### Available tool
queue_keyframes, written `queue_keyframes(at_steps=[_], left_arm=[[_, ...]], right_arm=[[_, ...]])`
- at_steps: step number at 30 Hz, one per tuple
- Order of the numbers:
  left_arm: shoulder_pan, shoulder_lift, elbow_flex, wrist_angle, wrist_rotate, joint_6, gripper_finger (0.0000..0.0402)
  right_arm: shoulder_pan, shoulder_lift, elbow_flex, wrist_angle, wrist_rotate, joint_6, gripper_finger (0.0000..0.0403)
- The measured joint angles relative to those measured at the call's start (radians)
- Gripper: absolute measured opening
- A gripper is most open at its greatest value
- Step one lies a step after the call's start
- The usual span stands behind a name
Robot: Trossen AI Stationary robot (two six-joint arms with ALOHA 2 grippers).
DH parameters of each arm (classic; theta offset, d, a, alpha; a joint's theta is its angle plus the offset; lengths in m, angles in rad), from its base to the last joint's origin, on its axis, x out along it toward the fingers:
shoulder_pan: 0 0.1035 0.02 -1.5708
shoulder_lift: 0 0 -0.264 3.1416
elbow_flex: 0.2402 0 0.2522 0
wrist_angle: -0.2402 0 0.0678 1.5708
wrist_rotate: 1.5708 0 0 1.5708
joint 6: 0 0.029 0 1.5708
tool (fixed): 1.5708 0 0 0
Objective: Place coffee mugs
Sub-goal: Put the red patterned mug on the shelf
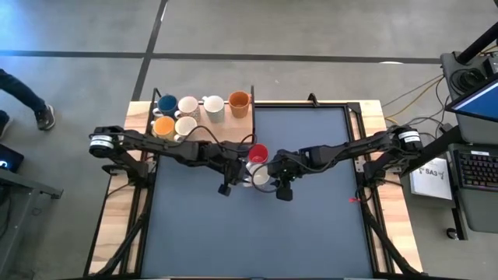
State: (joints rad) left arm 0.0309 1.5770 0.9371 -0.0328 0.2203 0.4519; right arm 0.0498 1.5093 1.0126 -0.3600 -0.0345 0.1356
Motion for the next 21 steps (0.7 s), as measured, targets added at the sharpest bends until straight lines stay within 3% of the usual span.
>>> queue_keyframes(at_steps=[11,21], left_arm=[[-0.034,0.058,0.003,0.018,0.000,-0.004,0.0084],[-0.043,0.132,0.088,-0.032,-0.001,-0.024,0.0074]], right_arm=[[0.000,0.000,0.000,0.052,0.001,-0.006,0.0141],[0.000,0.019,-0.001,0.060,0.000,-0.001,0.0141]])
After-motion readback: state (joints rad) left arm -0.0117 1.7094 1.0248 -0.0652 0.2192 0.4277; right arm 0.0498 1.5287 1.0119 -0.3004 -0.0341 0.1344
